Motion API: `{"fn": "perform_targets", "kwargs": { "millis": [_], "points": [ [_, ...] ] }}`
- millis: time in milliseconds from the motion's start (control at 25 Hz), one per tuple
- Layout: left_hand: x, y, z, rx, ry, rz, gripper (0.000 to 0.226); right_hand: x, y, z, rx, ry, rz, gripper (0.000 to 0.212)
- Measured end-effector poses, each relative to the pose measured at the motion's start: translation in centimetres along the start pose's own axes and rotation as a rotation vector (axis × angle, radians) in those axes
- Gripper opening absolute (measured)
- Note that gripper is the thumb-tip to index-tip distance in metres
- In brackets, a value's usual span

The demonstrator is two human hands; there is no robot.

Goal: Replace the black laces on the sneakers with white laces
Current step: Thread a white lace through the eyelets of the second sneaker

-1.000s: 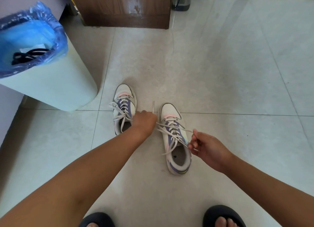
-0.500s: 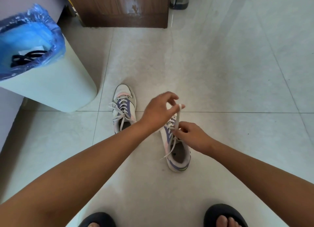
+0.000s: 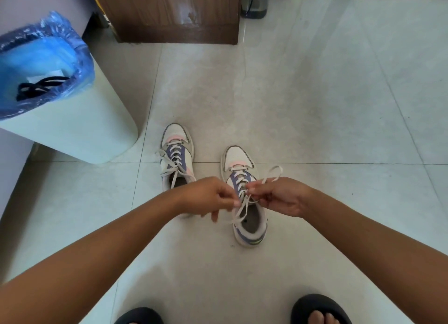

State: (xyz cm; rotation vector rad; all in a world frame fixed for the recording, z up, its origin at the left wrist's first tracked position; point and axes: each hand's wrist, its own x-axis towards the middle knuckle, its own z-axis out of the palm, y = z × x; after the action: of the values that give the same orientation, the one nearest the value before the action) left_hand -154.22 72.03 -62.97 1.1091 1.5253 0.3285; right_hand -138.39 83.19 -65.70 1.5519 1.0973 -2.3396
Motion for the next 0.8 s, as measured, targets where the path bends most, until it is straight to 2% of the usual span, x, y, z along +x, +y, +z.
{"fn": "perform_targets", "kwargs": {
  "millis": [80, 120, 280, 360, 440, 520, 600, 680, 800],
  "points": [
    [2.0, -0.5, 0.2, -0.149, 0.264, 0.036, 0.026, -0.2, -0.3, 0.1, -0.108, 0.023, -0.071, 0.023],
    [3.2, -0.6, 0.3, -0.201, 0.306, 0.051, 0.032, -0.3, -0.4, 0.3, -0.189, 0.060, -0.143, 0.024],
    [6.0, -1.5, 0.7, -0.103, 0.276, 0.109, 0.036, 0.6, 1.0, 1.6, -0.829, 0.424, -0.667, 0.016],
    [6.2, -1.5, 0.6, -0.128, 0.249, 0.138, 0.032, 1.2, 2.1, 1.4, -0.902, 0.470, -0.829, 0.012],
    [6.2, -1.5, 0.3, -0.217, 0.210, 0.123, 0.028, 1.5, 2.5, 0.8, -0.801, 0.472, -0.826, 0.016],
    [6.1, -1.7, 0.5, -0.260, 0.184, 0.072, 0.016, 1.4, 2.4, 0.2, -0.723, 0.489, -0.737, 0.015],
    [6.0, -1.9, 1.1, -0.253, 0.257, 0.061, 0.005, 1.1, 2.3, -0.3, -0.678, 0.474, -0.677, 0.010],
    [5.9, -2.1, 1.0, -0.041, 0.406, 0.074, 0.004, 0.7, 2.4, -1.1, -0.649, 0.453, -0.637, 0.005],
    [5.6, -2.2, 0.2, 0.645, 0.434, 0.055, 0.012, -0.4, 3.8, -2.9, -0.669, 0.437, -0.575, 0.007]
  ]
}}
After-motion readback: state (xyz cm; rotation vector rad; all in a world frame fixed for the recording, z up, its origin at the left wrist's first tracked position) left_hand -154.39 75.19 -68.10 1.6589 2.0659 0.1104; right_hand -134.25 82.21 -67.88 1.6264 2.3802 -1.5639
